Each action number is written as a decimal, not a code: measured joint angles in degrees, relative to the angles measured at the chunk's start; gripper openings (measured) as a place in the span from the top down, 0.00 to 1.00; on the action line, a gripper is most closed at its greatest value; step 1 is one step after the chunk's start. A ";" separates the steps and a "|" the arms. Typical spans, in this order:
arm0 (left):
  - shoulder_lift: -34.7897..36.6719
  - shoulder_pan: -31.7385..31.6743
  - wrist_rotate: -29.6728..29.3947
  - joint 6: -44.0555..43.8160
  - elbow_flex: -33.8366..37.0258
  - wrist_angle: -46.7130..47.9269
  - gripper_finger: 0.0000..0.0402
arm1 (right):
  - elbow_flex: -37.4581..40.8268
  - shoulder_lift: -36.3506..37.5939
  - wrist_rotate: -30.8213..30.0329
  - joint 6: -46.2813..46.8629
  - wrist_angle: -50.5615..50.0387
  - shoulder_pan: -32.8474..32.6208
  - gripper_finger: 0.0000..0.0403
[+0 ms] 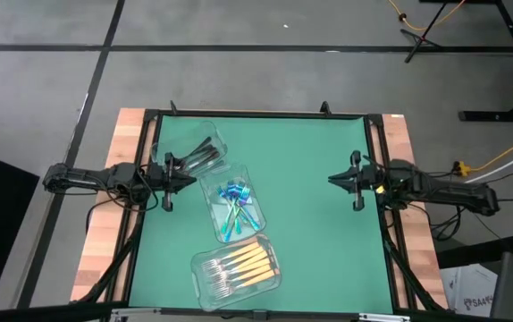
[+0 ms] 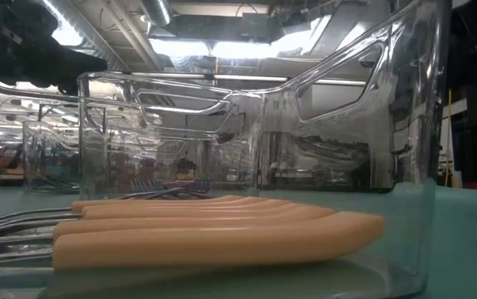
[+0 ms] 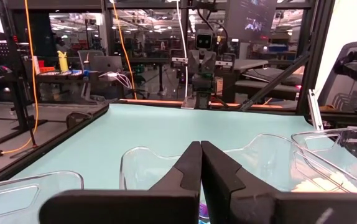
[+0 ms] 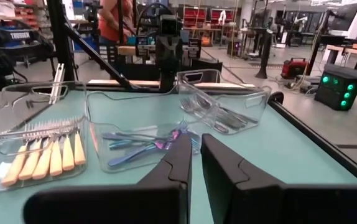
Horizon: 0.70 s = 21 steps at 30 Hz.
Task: Sort silverware by color (type)
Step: Return to Home Position
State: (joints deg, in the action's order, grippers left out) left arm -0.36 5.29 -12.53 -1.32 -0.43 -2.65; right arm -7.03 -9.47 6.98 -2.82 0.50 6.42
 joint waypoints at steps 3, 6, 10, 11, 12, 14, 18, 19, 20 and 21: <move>0.00 -0.02 0.00 0.00 0.00 0.01 1.00 | 1.60 1.40 -0.04 0.01 0.51 0.00 0.93; 0.00 0.01 0.00 0.00 0.00 0.02 1.00 | 3.38 2.54 -0.13 -0.01 1.89 0.00 0.93; 0.00 0.00 0.00 0.00 0.00 0.02 1.00 | 5.53 3.71 -0.17 0.01 3.68 0.00 0.93; 0.00 -0.01 0.02 0.00 0.00 0.00 1.00 | 6.05 3.91 -0.17 0.01 4.08 0.00 0.93; 0.00 -0.01 0.01 0.00 0.00 0.01 1.00 | 6.45 4.09 -0.17 0.01 4.45 0.00 0.93; 0.00 -0.02 0.00 0.00 0.00 0.02 1.00 | 6.60 4.37 -0.20 0.03 4.41 0.00 0.93; 0.00 0.00 0.00 0.00 0.00 0.01 1.00 | 6.60 4.38 -0.68 -0.47 4.36 0.00 0.93; 0.00 0.00 0.01 0.01 0.00 0.01 1.00 | 6.60 4.40 -1.14 -0.51 4.34 0.00 0.93; 0.00 0.01 0.00 0.00 0.00 0.02 1.00 | 6.60 4.39 -1.46 -0.53 4.18 0.00 0.93; 0.00 0.01 0.00 0.00 0.00 0.00 1.00 | 6.60 4.38 -1.47 -0.58 3.83 0.00 0.93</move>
State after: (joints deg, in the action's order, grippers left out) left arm -0.36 5.30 -12.53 -1.32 -0.43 -2.64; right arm -0.43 -5.08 5.51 -3.40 4.33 6.42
